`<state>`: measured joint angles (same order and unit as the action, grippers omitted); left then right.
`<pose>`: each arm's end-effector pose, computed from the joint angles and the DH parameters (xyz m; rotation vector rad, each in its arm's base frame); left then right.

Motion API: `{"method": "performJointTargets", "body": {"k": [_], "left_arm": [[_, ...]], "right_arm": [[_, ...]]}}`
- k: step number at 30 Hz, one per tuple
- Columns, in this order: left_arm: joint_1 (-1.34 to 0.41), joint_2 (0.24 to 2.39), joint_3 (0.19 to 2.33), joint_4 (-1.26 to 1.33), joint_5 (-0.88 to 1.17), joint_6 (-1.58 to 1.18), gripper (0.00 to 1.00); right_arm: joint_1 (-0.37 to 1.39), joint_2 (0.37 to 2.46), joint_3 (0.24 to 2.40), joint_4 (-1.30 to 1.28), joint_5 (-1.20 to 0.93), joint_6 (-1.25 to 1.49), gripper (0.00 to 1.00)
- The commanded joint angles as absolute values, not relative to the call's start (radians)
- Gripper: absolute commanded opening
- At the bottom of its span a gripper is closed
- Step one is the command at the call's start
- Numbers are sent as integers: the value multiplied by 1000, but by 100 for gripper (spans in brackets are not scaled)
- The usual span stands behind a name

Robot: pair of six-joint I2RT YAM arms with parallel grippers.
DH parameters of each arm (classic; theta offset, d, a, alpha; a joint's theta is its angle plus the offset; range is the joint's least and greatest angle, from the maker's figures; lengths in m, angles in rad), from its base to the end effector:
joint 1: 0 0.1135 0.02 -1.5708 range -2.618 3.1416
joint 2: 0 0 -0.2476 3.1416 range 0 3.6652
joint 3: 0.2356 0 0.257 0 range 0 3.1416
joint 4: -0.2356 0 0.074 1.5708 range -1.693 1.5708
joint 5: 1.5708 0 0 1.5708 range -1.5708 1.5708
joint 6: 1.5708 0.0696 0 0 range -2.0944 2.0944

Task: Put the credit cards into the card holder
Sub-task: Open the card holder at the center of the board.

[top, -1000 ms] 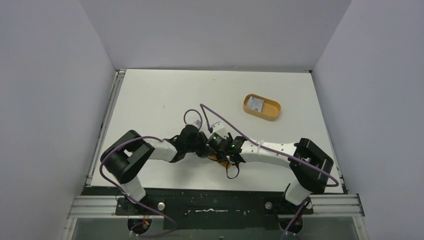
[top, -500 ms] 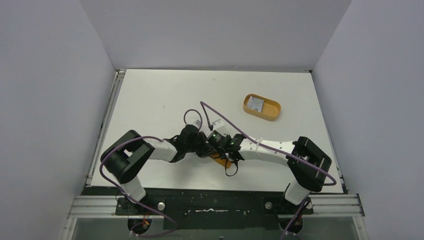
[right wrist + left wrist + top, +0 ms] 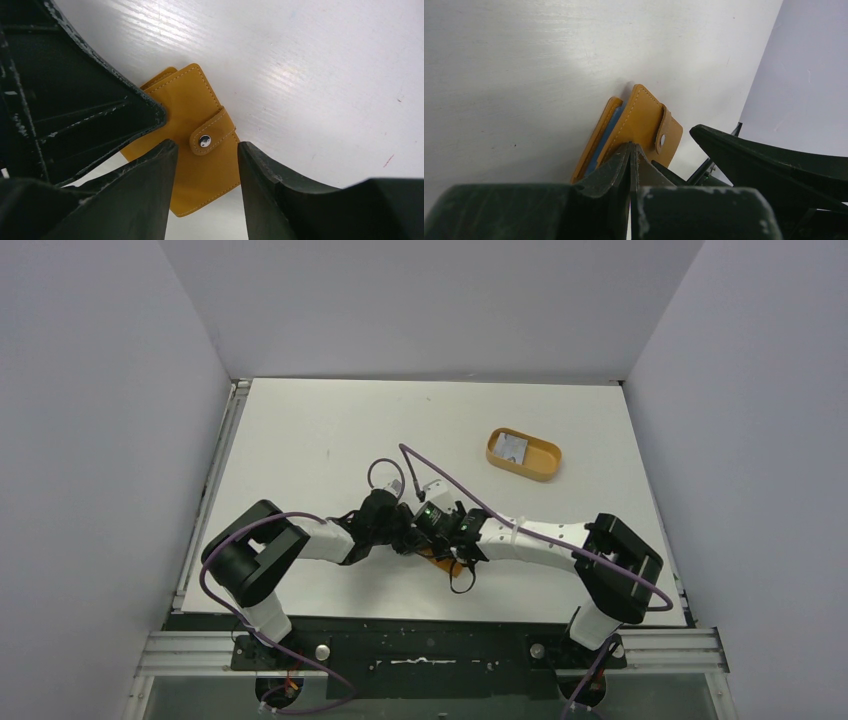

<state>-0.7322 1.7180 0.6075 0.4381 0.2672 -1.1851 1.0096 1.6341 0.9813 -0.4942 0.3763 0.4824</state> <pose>0.2342 -0.2353 0.0733 -0.4141 2.5380 -1.2106 0.1960 0.2638 0.1300 -0.5703 2.5189 0.0159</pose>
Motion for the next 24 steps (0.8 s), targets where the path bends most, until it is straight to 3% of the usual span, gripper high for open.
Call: {"method": "performJointTargets", "body": {"k": [1,13,24], "left_arm": [[-740,1769,603,343,224,-1141,0],[-741,1766,598,345,225,-1141,0],[-741,1773,598,350,227,-1141,0]], "right_arm": [[1023,1623,1004,-472,409,476,48],[1016,1673,1014,-492,407,478,30],[1009,1673,1005,-493,409,476,27]]}}
